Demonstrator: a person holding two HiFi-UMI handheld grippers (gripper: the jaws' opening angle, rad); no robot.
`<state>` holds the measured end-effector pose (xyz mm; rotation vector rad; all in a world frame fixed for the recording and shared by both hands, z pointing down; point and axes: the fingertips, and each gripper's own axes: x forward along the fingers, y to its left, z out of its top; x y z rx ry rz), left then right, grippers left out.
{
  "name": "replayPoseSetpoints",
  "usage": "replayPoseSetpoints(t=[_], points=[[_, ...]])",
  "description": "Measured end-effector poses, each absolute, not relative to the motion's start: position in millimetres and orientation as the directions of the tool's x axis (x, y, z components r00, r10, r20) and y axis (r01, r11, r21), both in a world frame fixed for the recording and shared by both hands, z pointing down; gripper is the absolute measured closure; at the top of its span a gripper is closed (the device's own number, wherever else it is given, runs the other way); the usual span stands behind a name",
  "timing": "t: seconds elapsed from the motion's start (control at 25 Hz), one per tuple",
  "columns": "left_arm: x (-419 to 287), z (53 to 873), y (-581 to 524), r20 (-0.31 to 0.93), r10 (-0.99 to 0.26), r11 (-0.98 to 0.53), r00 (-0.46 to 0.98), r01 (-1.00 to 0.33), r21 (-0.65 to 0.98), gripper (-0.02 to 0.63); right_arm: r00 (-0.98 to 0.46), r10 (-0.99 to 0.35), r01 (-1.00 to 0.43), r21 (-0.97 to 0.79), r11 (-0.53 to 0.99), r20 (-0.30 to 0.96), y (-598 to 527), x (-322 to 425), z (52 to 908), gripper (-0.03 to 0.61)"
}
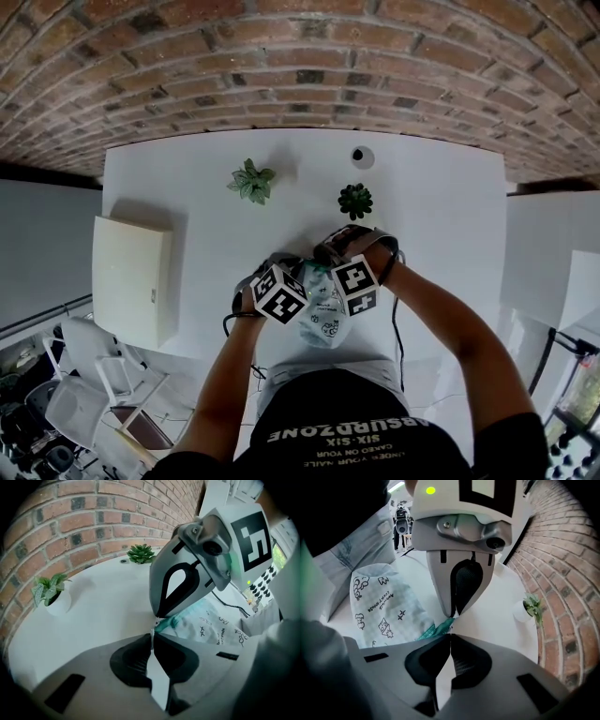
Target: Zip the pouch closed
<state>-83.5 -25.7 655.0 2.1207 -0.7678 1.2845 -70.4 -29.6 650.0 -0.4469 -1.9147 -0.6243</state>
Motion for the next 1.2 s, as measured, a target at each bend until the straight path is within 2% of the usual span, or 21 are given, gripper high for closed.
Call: replayPoseSetpoints(t=[0.28, 1.2], points=[[-83, 655, -26, 0.896, -0.21, -0.675, 0.39, -0.721, 0.155, 0.588, -0.421, 0.059, 0.498, 0.176, 0.849, 0.905, -28, -62, 647, 0.577], [-83, 656, -26, 0.901, -0.21, -0.66, 0.38, -0.735, 0.156, 0.588, -0.405, 0.067, 0.474, 0.147, 0.868, 0.912, -26, -48, 643, 0.577]])
